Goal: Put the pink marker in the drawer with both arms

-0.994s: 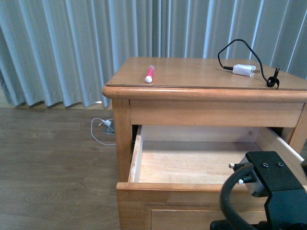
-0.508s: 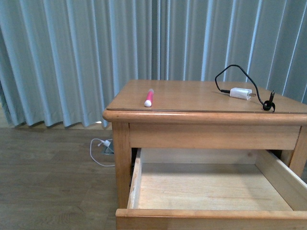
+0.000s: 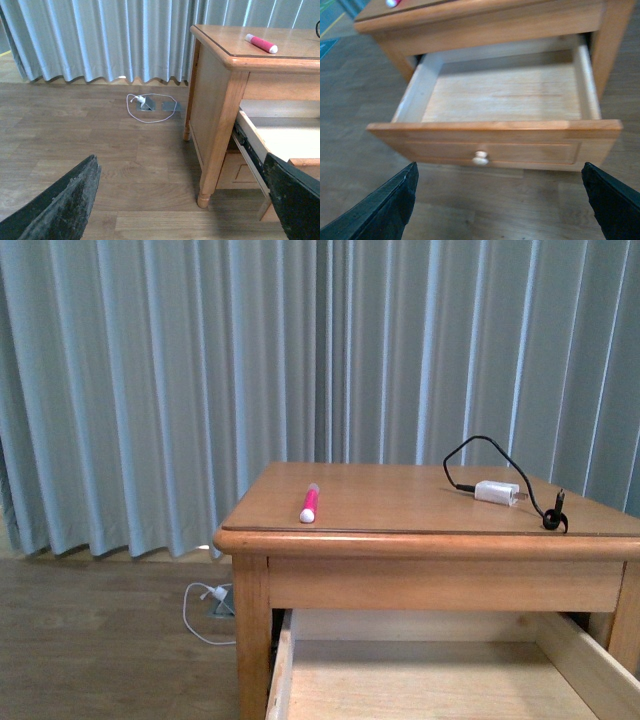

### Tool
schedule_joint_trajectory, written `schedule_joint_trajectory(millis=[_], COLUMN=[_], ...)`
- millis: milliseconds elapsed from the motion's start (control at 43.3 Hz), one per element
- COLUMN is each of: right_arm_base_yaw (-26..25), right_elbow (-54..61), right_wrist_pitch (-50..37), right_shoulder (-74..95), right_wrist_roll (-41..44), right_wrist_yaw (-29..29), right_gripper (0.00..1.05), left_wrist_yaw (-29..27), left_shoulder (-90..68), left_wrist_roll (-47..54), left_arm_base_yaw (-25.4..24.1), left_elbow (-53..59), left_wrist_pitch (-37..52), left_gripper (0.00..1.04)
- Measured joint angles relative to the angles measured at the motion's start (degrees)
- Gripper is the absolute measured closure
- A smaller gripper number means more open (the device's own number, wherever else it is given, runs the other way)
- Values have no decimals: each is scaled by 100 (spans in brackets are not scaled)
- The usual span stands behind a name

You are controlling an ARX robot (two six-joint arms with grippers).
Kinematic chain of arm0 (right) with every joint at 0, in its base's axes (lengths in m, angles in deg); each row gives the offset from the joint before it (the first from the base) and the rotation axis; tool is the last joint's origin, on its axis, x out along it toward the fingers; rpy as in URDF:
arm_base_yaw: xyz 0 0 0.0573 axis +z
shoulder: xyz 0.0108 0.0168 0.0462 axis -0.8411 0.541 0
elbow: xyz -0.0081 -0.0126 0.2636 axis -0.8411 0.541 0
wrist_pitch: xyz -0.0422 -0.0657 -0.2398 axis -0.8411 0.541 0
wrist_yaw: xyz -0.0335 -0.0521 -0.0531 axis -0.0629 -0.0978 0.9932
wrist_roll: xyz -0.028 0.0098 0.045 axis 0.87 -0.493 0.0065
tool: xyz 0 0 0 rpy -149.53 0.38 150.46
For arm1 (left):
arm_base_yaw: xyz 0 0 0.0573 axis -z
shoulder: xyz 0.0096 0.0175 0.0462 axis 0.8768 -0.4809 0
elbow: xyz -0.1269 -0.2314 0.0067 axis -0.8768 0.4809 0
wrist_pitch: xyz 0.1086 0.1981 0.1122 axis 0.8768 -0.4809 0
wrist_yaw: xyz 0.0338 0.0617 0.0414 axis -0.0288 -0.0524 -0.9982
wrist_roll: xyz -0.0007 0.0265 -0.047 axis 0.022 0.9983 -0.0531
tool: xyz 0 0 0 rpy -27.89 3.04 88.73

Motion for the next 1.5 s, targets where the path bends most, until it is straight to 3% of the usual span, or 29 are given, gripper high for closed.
schedule_joint_trajectory(millis=[92, 416, 531, 601, 786, 1017, 1317, 1502], right_arm_base_yaw=[-278, -286, -286, -286, -291, -291, -291, -291], right_elbow=[0, 0, 2, 2, 2, 2, 2, 2], right_wrist_pitch=[-26, -28, -28, -28, -28, -28, -28, -28], right_shoulder=[-57, -59, -59, -61, -59, -59, -59, -59], right_wrist_roll=[-4, -4, -4, -4, -4, -4, -4, -4], right_wrist_yaw=[81, 39, 44, 37, 39, 42, 39, 39], right_gripper=[8, 8, 8, 8, 8, 8, 8, 8], left_wrist_yaw=[2, -44, -2771, -3373, -2918, -2387, -1915, -1591], left_shoulder=[0, -2, -859, -1799, -4312, -6669, -8920, -10069], left_wrist_roll=[0, -13, -525, -538, -385, 22, 186, -144], left_arm_base_yaw=[0, 7, 1294, 1987, 2304, 2332, 2323, 2284], left_elbow=[0, 0, -68, -402, -1858, -3364, -5379, -6857], left_wrist_pitch=[0, 2, 564, 1093, 2592, 3351, 3156, 2205], left_gripper=[6, 6, 6, 6, 6, 6, 6, 6])
